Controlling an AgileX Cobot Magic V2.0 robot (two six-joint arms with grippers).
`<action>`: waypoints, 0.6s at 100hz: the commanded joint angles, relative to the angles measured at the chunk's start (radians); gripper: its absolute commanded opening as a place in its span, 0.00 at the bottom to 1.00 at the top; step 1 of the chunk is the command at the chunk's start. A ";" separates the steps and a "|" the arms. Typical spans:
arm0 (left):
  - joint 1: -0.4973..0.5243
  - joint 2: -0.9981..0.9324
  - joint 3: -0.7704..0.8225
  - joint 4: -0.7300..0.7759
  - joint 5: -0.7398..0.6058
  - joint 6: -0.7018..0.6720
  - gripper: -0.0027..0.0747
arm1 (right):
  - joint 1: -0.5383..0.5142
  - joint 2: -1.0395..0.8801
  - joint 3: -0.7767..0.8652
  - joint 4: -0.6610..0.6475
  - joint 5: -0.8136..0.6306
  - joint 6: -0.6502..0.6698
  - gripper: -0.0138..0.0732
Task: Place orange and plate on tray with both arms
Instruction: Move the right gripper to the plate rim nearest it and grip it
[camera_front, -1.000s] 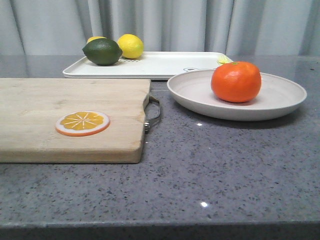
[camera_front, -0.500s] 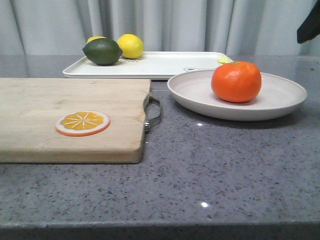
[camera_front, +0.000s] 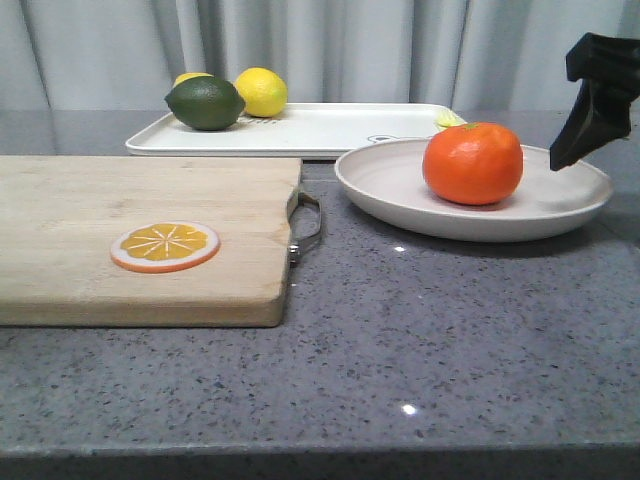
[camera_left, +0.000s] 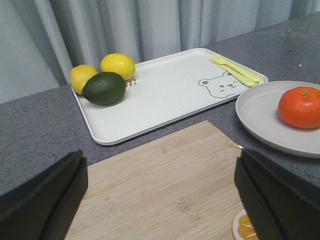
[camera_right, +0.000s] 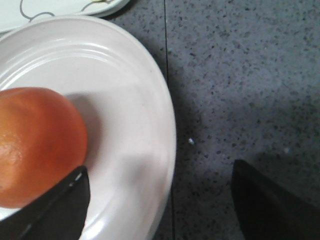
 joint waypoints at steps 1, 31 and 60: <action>0.006 -0.004 -0.029 -0.014 -0.046 -0.009 0.78 | 0.003 -0.010 -0.034 0.013 -0.060 -0.006 0.83; 0.006 -0.004 -0.029 -0.014 -0.046 -0.009 0.78 | 0.003 0.016 -0.034 0.016 -0.058 -0.006 0.67; 0.006 -0.004 -0.029 -0.014 -0.046 -0.009 0.78 | 0.003 0.021 -0.034 0.027 -0.049 -0.006 0.49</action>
